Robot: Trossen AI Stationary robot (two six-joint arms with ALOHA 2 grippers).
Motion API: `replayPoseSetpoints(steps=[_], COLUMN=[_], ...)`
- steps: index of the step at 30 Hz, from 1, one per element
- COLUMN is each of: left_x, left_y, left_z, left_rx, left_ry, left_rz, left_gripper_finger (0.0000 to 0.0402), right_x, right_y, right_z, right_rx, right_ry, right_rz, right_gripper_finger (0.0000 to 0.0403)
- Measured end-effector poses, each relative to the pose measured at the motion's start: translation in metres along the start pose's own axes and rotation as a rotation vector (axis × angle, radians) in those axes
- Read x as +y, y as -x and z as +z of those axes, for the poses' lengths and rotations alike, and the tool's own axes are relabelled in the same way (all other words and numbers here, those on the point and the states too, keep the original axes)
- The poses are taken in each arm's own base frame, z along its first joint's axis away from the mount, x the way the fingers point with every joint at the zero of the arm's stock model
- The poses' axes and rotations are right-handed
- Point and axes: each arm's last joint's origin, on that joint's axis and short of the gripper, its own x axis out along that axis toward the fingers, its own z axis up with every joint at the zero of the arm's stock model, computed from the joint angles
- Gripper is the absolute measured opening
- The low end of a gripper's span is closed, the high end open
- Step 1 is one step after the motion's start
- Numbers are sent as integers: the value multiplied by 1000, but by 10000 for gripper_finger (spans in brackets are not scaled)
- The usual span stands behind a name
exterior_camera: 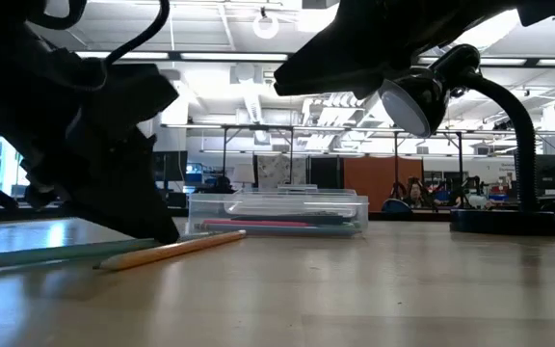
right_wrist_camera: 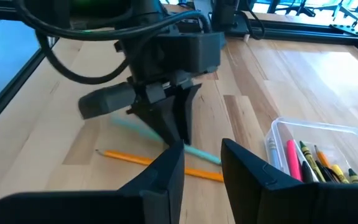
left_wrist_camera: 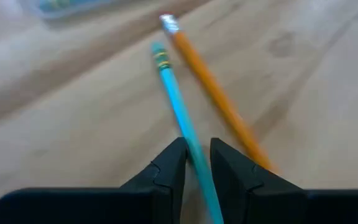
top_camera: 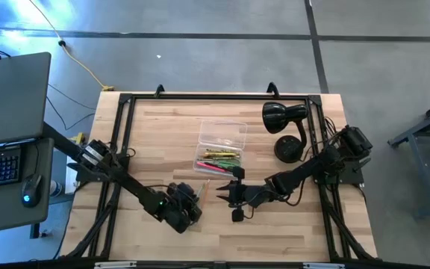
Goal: Pick & place school supplies into a supply box
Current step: Put the light blue pencil into the transparent supply box
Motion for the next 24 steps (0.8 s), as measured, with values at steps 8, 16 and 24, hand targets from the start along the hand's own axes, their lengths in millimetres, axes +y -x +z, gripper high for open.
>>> replayPoseSetpoints(steps=[8, 16, 24], left_x=[4, 5, -10], left_y=[0, 1, 15], left_z=[-1, -2, 6], left_rx=[36, 72, 114], left_ry=[-33, -66, -133], left_rz=[28, 48, 120], left_gripper_finger=[113, 113, 104], right_x=[0, 0, 0], right_y=[0, 0, 0], right_z=[0, 0, 0], right_rx=[-2, -1, -2], right_ry=[-3, -27, -29], right_rz=[0, 1, 1], right_gripper_finger=[85, 85, 85])
